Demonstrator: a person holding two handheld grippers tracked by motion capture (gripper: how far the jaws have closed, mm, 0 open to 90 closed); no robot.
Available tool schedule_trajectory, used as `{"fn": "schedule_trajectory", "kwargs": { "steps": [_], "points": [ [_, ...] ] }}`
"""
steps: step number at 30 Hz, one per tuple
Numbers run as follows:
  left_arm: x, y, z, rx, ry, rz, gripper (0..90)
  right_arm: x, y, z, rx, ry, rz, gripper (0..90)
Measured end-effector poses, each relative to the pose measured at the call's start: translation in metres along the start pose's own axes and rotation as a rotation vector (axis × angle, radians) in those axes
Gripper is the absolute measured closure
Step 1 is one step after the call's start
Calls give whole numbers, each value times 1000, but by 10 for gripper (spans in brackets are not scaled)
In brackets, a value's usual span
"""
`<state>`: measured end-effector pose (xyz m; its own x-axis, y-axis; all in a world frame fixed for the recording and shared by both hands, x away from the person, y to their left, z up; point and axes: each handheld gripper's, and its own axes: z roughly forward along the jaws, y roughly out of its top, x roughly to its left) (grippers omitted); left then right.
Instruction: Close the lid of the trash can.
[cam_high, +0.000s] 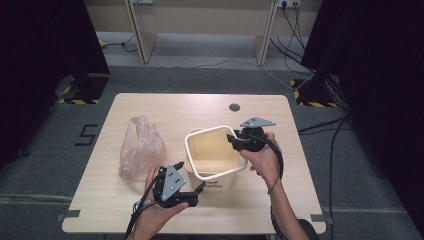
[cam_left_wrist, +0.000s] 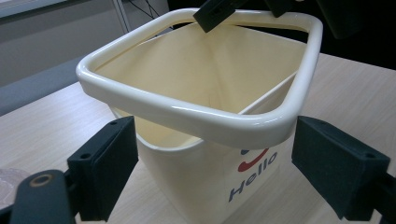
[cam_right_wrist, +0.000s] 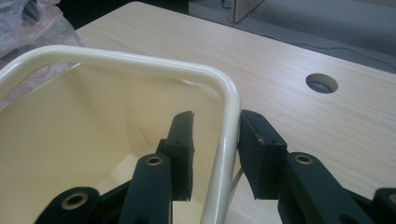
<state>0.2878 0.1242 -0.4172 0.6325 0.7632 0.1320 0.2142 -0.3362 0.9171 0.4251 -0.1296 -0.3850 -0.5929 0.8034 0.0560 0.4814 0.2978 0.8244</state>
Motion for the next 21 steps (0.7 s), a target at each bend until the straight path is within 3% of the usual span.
{"fn": "schedule_trajectory", "kwargs": {
  "steps": [5, 13, 16, 21],
  "points": [
    [1, -1, 0, 12, 13, -11, 146, -2, -3, -6, -7, 7, 20, 655],
    [10, -3, -1, 20, 36, -36, 153, 6, -8, -16, 17, 27, -26, 658],
    [14, -4, -1, 22, 30, -50, 149, 13, -10, -18, 24, 3, -68, 644],
    [17, -4, -1, 18, 36, -55, 149, 17, -13, -23, 18, -29, -88, 629]
  ]
}}
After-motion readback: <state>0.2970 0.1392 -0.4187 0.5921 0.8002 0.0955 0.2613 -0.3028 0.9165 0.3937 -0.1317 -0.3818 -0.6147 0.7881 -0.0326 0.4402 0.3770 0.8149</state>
